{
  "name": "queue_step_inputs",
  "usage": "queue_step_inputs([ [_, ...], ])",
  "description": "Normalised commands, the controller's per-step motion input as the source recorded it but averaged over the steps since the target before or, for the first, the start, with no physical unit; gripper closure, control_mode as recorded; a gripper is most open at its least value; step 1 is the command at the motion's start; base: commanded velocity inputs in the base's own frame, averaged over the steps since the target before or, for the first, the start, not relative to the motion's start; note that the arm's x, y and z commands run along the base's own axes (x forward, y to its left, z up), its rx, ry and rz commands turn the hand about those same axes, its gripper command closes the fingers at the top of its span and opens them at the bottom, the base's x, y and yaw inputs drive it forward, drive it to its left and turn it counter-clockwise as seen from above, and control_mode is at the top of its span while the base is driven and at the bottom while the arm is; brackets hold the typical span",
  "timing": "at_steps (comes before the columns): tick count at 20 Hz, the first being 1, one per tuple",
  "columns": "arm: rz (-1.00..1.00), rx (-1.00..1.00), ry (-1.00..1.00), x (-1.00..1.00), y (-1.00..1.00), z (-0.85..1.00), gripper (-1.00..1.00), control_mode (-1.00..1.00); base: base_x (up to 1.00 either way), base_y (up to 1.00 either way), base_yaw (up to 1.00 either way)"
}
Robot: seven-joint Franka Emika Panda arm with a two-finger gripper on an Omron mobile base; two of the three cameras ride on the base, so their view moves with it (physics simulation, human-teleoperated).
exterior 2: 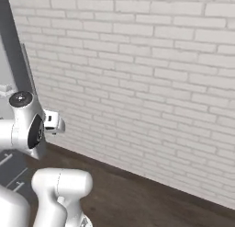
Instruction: Place one corn and one chicken drumstick in each tupperware on the nearby counter, to pack two identical lunches.
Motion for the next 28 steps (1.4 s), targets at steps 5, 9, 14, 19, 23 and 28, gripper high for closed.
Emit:
queue_step_inputs([
  [5, 0.00, 0.00, 0.00, 0.00, 0.00, 0.00, -1.00, 1.00, 0.22, 0.28, -0.21],
  [9, 0.00, 0.00, 0.00, 0.00, 0.00, 0.00, -1.00, 1.00, 0.01, 0.57, 0.38],
  [14, 0.00, 0.00, 0.00, 0.00, 0.00, 0.00, -1.00, 1.00, 0.17, 0.35, 0.53],
  [19, 0.00, 0.00, 0.00, 0.00, 0.00, 0.00, -1.00, 1.00, 0.30, 0.14, 0.51],
  [23, 0.00, 0.00, 0.00, 0.00, 0.00, 0.00, -1.00, 1.00, 0.11, 0.21, 0.53],
  [28, 0.00, 0.00, 0.00, 0.00, 0.00, 0.00, -1.00, 1.00, 0.74, 0.02, 0.43],
])
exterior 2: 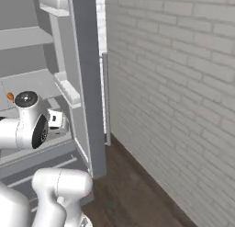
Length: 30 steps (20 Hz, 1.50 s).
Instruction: Place one corn and one chicken drumstick in each tupperware on the nearby counter, to pack two identical lunches.
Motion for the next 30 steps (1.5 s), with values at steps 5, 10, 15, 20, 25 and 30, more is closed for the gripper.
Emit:
queue_step_inputs([
  [5, 0.00, 0.00, 0.00, 0.00, 0.00, 0.00, -1.00, 1.00, 0.36, 0.27, 0.37],
  [10, 0.00, 0.00, 0.00, 0.00, 0.00, 0.00, -1.00, 1.00, 0.06, 0.32, 0.22],
  [15, 0.00, 0.00, 0.00, 0.00, 0.00, 0.00, -1.00, 1.00, 0.57, 0.06, 0.46],
  [20, 0.00, 0.00, 0.00, 0.00, 0.00, 0.00, -1.00, 1.00, 0.22, 0.00, 0.47],
  [25, 0.00, 0.00, 0.00, 0.00, 0.00, 0.00, -1.00, 1.00, 0.35, -0.04, 0.36],
  [30, 0.00, 0.00, 0.00, 0.00, 0.00, 0.00, -1.00, 1.00, 0.89, -0.19, 0.21],
])
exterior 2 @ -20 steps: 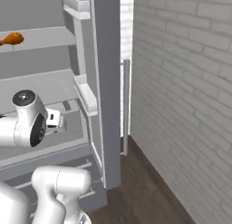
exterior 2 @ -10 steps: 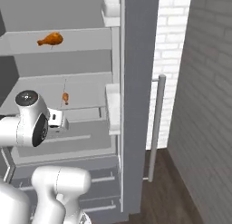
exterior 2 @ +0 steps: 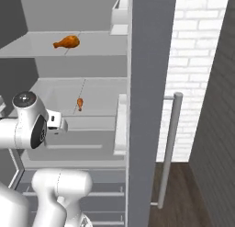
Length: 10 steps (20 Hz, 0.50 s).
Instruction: Place one corn and one chicken drumstick in each tupperware on the nearby counter, to pack two identical lunches.
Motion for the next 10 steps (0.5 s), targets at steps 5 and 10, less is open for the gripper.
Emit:
queue_step_inputs([
  [5, 0.00, 0.00, 0.00, 0.00, 0.00, 0.00, -1.00, 1.00, 0.42, -0.03, 0.02],
  [10, 0.00, 0.00, 0.00, 0.00, 0.00, 0.00, -1.00, 1.00, 0.34, -0.35, 0.14],
])
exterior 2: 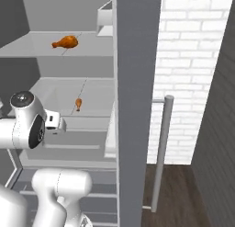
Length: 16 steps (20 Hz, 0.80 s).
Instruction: Place one corn and one chicken drumstick in each tupperware on the nearby counter, to pack two identical lunches.
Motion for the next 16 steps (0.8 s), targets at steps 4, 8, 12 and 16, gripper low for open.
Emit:
queue_step_inputs([
  [4, 0.00, 0.00, 0.00, 0.00, 0.00, 0.00, -1.00, 1.00, 0.25, -0.24, 0.25],
  [8, 0.00, 0.00, 0.00, 0.00, 0.00, 0.00, -1.00, 1.00, 0.49, 0.23, 0.09],
  [12, 0.00, 0.00, 0.00, 0.00, 0.00, 0.00, -1.00, 1.00, 0.92, 0.25, 0.03],
  [16, 0.00, 0.00, 0.00, 0.00, 0.00, 0.00, -1.00, 1.00, 0.97, 0.04, 0.00],
])
